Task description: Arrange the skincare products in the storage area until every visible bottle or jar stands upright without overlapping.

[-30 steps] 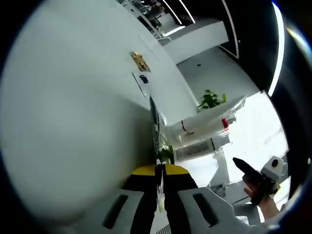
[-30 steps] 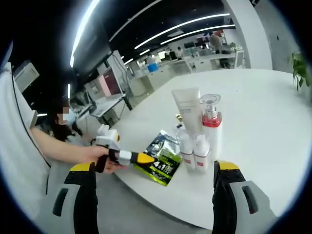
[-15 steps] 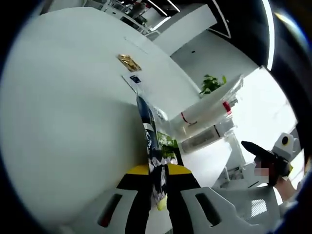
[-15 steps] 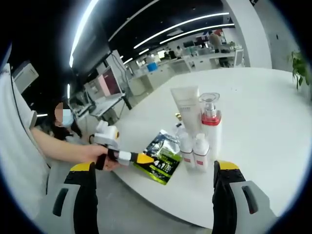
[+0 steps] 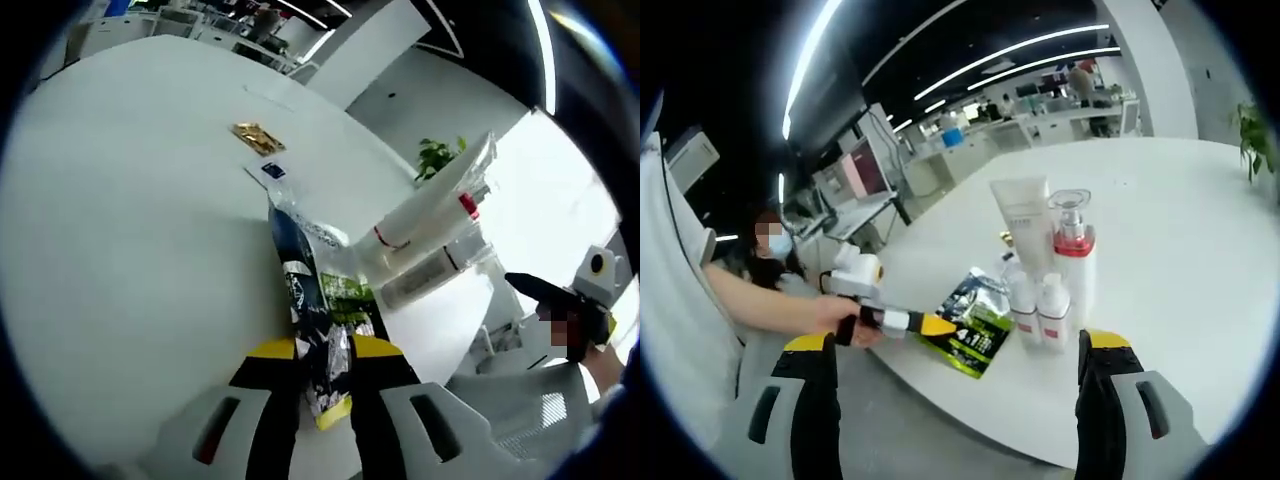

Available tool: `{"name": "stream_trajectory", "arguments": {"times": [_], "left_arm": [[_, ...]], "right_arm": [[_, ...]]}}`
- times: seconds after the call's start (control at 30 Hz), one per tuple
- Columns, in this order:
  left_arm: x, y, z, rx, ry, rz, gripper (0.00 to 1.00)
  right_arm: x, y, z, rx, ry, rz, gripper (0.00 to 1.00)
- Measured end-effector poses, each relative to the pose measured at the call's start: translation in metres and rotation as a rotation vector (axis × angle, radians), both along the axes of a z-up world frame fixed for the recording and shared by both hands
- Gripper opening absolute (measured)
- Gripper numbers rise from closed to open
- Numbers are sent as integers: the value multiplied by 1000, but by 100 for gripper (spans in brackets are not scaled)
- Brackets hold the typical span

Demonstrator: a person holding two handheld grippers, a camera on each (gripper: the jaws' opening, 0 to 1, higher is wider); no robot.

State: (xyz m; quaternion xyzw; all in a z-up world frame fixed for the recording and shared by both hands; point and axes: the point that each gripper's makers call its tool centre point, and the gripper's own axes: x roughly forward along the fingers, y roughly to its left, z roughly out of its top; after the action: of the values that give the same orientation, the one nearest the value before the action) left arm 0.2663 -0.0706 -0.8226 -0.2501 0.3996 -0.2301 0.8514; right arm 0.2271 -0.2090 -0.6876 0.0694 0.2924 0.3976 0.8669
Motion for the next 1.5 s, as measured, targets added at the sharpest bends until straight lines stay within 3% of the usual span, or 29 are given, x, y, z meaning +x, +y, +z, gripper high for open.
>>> {"name": "stream_trajectory", "arguments": {"times": [0.5, 1.1, 1.5], "left_arm": [[2, 6, 2, 86, -16, -20, 14], [7, 13, 4, 142, -40, -32, 18], [8, 17, 26, 136, -90, -15, 24]], "right_arm": [[-1, 1, 0, 6, 8, -1, 99], [0, 0, 1, 14, 8, -9, 99], [1, -2, 2, 0, -3, -22, 99]]}}
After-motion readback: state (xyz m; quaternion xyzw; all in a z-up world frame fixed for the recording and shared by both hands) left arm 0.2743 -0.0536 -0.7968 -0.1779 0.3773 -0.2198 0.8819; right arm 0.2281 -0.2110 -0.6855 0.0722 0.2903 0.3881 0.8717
